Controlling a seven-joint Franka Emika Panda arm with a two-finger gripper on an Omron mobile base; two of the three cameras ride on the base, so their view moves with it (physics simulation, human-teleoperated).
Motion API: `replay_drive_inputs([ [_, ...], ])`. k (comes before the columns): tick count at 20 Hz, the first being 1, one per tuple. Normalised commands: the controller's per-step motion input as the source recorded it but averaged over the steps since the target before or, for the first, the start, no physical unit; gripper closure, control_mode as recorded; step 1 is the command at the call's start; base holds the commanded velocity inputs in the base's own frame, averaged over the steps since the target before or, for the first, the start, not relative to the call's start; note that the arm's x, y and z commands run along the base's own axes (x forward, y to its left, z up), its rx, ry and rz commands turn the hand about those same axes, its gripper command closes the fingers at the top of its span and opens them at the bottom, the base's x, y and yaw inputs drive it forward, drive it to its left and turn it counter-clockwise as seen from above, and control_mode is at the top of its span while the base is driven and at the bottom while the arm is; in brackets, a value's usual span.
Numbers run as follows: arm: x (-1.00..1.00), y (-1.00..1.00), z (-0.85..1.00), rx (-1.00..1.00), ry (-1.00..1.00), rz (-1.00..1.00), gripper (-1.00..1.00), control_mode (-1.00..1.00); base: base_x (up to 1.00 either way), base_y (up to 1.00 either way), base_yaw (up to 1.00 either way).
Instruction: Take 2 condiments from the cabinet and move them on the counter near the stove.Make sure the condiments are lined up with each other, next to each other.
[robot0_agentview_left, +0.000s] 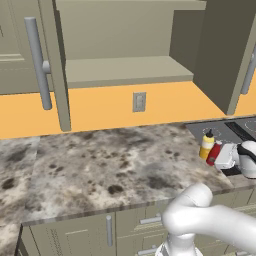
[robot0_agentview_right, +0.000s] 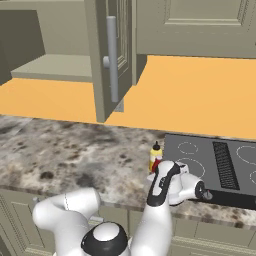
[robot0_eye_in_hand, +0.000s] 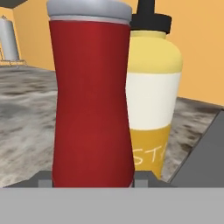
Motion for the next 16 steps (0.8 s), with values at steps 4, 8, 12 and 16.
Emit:
replay_drive_inputs([
  [4,0.0,0.0,-0.14,0.0,0.0,0.0,1.0,-1.0,0.0,0.0,0.0],
  [8,0.0,0.0,0.0,0.0,0.0,0.0,1.0,-1.0,0.0,0.0,0.0],
  [12,0.0,0.0,0.0,0.0,0.0,0.0,1.0,-1.0,0.0,0.0,0.0],
  [16,0.0,0.0,-0.04,0.0,0.0,0.0,1.0,-1.0,0.0,0.0,0.0],
])
